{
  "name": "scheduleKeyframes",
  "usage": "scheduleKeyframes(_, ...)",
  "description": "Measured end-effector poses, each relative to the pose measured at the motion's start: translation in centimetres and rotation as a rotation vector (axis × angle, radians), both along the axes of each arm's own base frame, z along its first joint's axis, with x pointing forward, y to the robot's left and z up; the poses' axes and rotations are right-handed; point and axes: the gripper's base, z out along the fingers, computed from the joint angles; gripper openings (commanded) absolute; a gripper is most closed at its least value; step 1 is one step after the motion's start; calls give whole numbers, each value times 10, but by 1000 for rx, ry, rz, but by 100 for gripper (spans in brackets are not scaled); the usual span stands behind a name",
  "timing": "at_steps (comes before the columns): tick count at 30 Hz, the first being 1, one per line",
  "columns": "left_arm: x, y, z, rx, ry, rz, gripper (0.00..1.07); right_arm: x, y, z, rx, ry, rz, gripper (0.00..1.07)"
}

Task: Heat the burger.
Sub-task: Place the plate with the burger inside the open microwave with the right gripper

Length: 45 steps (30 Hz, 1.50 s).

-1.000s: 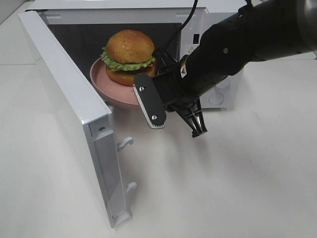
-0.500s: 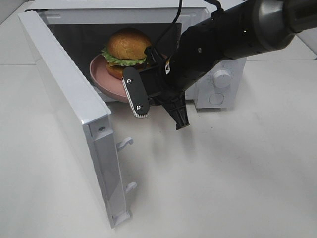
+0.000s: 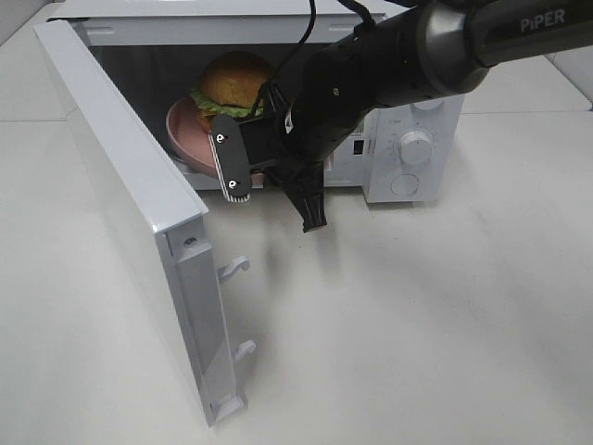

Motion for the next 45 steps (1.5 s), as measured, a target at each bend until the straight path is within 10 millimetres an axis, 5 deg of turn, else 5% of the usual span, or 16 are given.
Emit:
scheduleKeyframes(24,0,0,0,0,0,0,100,34,18,-6,-33,-9,-95,0)
scheduleKeyframes(45,0,0,0,0,0,0,100,35,21,-7,-33,-12,-91,7)
